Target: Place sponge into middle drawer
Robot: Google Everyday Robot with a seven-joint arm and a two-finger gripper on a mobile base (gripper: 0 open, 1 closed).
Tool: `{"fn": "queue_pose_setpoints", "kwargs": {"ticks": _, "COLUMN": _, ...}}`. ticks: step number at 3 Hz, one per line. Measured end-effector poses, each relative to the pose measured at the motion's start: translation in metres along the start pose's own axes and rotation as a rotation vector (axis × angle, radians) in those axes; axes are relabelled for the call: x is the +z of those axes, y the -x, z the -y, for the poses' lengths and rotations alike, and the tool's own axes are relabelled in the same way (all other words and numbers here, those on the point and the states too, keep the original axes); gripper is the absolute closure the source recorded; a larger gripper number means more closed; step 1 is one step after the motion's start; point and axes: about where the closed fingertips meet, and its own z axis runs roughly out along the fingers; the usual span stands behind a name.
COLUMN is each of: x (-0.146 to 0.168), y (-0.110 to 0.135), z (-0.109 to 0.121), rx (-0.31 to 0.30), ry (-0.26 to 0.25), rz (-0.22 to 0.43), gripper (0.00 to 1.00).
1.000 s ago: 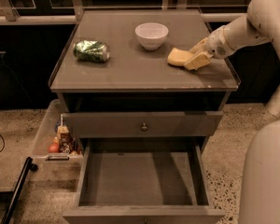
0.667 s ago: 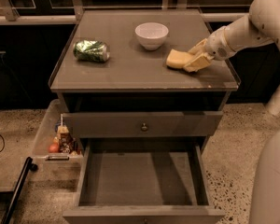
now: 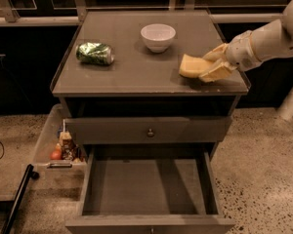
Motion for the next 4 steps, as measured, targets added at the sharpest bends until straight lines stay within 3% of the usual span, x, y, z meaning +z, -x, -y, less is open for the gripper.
{"fn": "queue_pose_setpoints", "kwargs": {"ticks": 2, "x": -0.024, "y": -0.041, "z": -0.065, "rx": -0.116, "ry": -0.096, "rz": -0.067, "gripper": 1.00}}
{"fn": "queue_pose_setpoints", "kwargs": {"ticks": 3, "x": -0.018, "y": -0.072, "z": -0.094, "rx": -0.154, "ry": -0.132, "rz": -0.079, "gripper": 1.00}}
{"fn": "queue_pose_setpoints", "kwargs": {"ticks": 4, "x": 0.015, "y": -0.118, "z": -0.132, "rx": -0.148, "ry": -0.126, "rz": -0.073, "gripper": 1.00}}
